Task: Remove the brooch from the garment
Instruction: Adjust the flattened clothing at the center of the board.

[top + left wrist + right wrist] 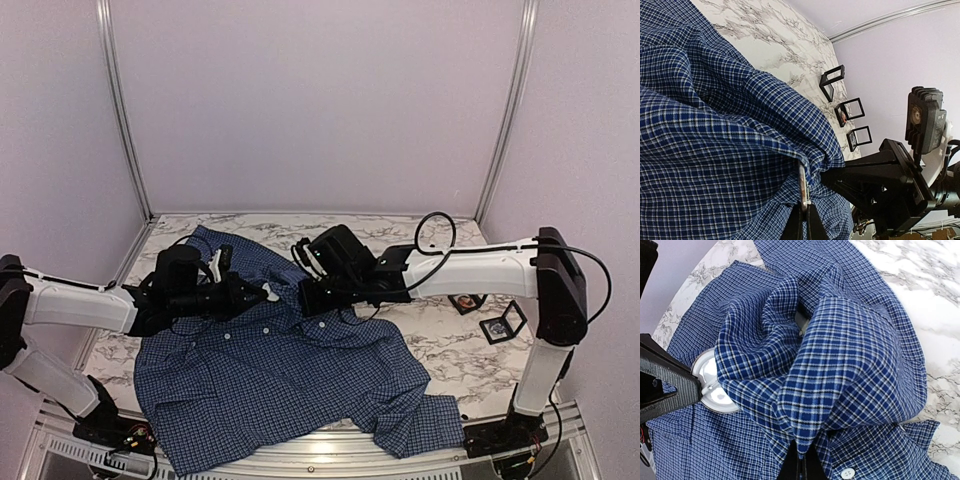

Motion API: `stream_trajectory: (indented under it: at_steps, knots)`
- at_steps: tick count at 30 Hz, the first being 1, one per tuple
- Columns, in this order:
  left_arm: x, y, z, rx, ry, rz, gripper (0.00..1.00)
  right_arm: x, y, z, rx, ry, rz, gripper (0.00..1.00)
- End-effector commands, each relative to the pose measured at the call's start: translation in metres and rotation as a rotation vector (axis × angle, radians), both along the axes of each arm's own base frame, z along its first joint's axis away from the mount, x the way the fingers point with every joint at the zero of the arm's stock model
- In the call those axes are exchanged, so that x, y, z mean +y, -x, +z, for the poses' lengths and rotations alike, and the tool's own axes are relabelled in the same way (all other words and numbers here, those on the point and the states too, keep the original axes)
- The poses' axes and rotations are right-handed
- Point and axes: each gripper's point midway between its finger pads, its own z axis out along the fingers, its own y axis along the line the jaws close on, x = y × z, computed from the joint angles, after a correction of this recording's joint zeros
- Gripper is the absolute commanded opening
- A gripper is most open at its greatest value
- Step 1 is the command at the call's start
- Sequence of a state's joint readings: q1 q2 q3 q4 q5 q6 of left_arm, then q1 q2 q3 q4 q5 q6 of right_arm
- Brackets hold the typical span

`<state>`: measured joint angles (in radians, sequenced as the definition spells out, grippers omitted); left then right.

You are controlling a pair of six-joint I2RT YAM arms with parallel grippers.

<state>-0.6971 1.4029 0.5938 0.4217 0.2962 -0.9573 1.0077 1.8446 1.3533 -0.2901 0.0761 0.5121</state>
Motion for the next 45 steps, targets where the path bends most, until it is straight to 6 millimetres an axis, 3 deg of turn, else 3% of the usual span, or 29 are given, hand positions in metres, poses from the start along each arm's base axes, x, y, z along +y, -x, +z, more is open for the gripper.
stream_trajectory:
  at_steps: [1, 9, 15, 23, 32, 35, 40, 45]
  knots:
    - [-0.005, 0.001, 0.021, -0.06, 0.043, -0.06, 0.0, -0.011, -0.008, 0.021, -0.033, -0.04, -0.041, 0.0]
    - [-0.006, 0.0, 0.024, -0.076, 0.065, -0.069, 0.0, 0.004, -0.001, 0.038, -0.059, -0.097, 0.05, 0.0]
    - [0.004, -0.016, 0.037, -0.107, 0.126, 0.055, 0.0, 0.039, 0.028, 0.047, -0.059, -0.145, 0.207, 0.0]
    - [0.021, -0.041, 0.056, -0.204, 0.151, 0.225, 0.0, 0.064, 0.052, 0.05, -0.042, -0.202, 0.337, 0.0]
    - [0.021, -0.042, 0.071, -0.31, 0.148, 0.251, 0.0, 0.073, 0.05, 0.049, -0.035, -0.211, 0.343, 0.0]
    - [0.022, -0.035, 0.078, -0.364, 0.136, 0.245, 0.0, 0.066, 0.039, 0.051, -0.036, -0.201, 0.299, 0.0]
    - [0.031, -0.026, 0.075, -0.433, 0.021, 0.258, 0.0, 0.052, 0.03, 0.079, -0.075, -0.245, 0.278, 0.27]
    - [0.041, -0.016, 0.05, -0.365, -0.056, 0.254, 0.0, 0.047, 0.022, 0.111, -0.125, -0.287, 0.295, 0.45]
